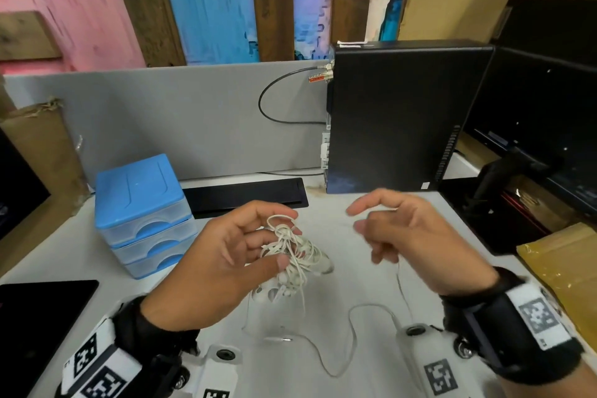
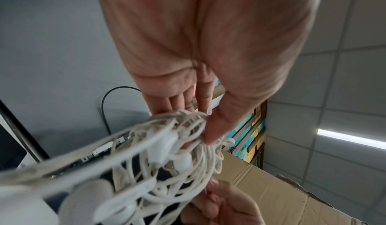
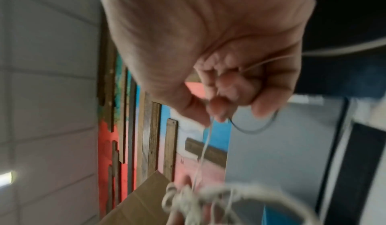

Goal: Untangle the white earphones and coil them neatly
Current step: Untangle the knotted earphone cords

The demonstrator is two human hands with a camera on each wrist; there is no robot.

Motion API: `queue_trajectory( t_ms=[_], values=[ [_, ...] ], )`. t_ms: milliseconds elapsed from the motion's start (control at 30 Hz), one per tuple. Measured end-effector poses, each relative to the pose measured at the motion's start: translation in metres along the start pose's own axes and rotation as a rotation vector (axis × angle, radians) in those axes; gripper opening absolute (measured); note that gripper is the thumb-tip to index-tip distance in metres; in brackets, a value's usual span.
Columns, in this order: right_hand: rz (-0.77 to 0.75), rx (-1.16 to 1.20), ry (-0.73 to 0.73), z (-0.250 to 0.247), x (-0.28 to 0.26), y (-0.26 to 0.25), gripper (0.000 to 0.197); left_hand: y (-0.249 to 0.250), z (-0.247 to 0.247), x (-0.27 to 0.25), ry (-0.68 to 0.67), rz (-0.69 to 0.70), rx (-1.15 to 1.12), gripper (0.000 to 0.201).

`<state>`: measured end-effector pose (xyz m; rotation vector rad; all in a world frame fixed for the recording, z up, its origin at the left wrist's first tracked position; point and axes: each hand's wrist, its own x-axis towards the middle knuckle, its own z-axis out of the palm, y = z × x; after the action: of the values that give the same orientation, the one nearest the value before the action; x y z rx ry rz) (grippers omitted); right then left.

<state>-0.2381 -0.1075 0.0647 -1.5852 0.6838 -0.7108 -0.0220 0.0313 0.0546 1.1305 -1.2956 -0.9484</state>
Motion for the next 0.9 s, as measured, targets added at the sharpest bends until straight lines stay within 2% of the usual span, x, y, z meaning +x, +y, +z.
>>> queue_trajectory(
  t_ms=[67,133,233,333,433,533,900],
  values=[
    [0.032,0.053,-0.163,0.012,-0.002,0.003,0.024,0.001,0.003,-0.001,-0.016,0.001,-0.007,0.04],
    [0.012,0.109,-0.247,0.024,-0.006,0.004,0.025,0.001,0.006,-0.002,-0.034,-0.005,-0.018,0.04],
    [-0.042,0.161,-0.219,0.034,-0.009,0.004,0.018,0.004,0.009,-0.004,-0.066,-0.023,-0.059,0.045],
    [-0.108,0.136,-0.13,0.034,-0.01,0.002,0.02,0.008,0.006,-0.004,-0.11,-0.052,-0.173,0.059],
    [-0.151,0.138,-0.125,0.034,-0.012,-0.004,0.019,0.009,-0.001,-0.002,-0.158,-0.037,-0.293,0.067],
    [-0.161,0.113,-0.152,0.035,-0.015,-0.008,0.012,0.01,-0.005,-0.001,-0.146,-0.077,-0.427,0.063],
    [-0.183,0.215,-0.223,0.041,-0.018,-0.006,0.017,0.005,0.005,0.0,-0.076,-0.05,-0.298,0.033]
  ],
)
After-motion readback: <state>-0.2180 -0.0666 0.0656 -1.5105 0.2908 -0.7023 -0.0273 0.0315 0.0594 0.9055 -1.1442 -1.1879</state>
